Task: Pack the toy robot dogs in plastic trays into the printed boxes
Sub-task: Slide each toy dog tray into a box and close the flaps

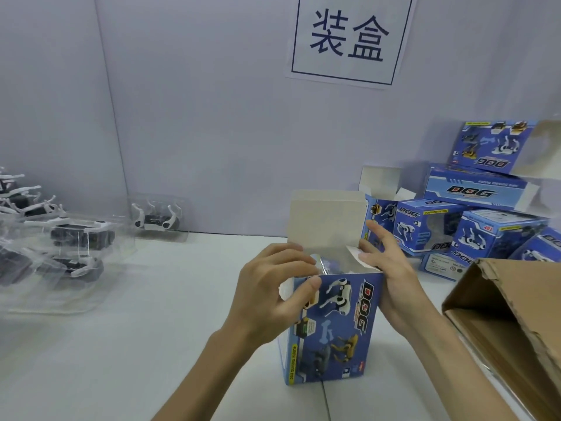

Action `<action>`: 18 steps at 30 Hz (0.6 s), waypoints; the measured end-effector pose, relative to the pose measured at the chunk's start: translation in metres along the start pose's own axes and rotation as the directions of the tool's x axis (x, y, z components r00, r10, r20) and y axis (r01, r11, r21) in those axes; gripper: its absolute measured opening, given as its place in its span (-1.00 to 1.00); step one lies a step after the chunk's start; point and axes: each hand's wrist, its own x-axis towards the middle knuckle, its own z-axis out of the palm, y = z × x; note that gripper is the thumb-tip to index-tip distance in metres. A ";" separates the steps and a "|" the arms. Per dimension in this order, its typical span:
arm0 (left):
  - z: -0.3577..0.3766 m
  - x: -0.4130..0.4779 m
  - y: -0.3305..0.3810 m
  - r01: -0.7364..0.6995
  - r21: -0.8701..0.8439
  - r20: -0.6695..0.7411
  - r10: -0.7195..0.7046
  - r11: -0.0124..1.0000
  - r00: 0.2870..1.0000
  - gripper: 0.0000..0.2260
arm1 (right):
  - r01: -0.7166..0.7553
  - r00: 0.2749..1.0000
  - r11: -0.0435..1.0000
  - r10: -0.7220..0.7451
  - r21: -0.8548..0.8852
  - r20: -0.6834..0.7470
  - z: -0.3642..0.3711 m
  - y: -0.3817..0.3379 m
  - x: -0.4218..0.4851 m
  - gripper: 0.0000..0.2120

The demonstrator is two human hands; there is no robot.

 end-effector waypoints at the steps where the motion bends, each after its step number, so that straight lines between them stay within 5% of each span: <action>1: -0.002 0.000 -0.003 0.013 -0.021 0.001 -0.013 1.000 1.000 -0.77 | -0.013 1.000 1.000 0.012 0.015 0.024 0.005 0.000 0.004 -0.57; 12: -0.024 0.033 -0.079 0.181 0.008 0.053 -0.181 0.983 0.982 -0.84 | 0.056 0.995 0.998 -0.059 0.034 0.084 0.067 0.021 0.090 -0.38; 18: -0.006 0.048 -0.112 0.259 -0.096 -0.087 -0.267 0.961 0.960 -0.84 | 0.047 0.995 0.991 -0.057 0.123 0.082 0.070 0.040 0.125 -0.46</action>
